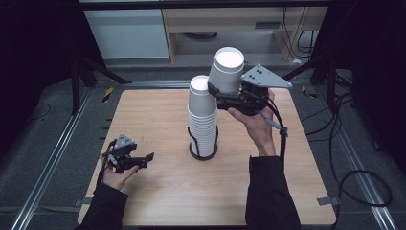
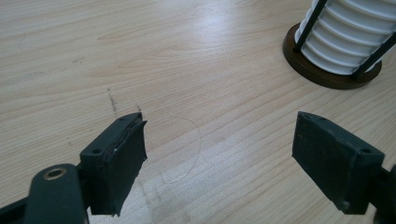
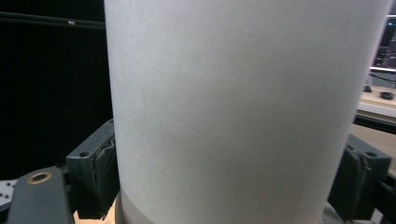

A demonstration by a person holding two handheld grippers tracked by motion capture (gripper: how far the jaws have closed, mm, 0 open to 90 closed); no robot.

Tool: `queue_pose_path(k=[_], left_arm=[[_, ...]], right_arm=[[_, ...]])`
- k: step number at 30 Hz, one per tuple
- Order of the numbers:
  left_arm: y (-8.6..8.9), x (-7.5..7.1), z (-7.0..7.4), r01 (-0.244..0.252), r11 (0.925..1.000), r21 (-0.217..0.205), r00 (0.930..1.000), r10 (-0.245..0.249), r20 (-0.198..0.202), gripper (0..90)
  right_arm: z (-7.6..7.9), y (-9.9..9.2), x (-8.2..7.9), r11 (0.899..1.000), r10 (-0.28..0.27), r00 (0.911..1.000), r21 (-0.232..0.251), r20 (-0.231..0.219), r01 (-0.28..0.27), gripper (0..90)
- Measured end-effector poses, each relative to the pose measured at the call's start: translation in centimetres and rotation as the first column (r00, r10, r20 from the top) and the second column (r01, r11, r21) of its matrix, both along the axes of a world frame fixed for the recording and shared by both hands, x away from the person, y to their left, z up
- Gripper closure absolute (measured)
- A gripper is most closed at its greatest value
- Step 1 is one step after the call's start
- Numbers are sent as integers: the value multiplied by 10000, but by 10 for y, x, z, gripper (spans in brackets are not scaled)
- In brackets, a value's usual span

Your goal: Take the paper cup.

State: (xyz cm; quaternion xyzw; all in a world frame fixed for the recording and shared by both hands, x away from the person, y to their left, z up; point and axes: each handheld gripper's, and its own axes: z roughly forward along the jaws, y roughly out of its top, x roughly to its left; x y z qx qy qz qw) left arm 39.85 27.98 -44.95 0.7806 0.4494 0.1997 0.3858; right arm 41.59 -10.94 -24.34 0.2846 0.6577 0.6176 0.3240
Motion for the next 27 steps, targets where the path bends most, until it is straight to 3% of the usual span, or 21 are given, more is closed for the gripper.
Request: queue_pose_path(k=[16,27], left_arm=[[-3,-2,5,311,9995,-8,9995,-310,108,172],[-7,-4,7,674,9977,-56,9977,-674,113,175]], right_arm=[[-39,-49,-16,9977,-574,9963,-391,-646,550,138],[-77,-61,-21,9942,-346,9886,-1054,-1466,191,138]])
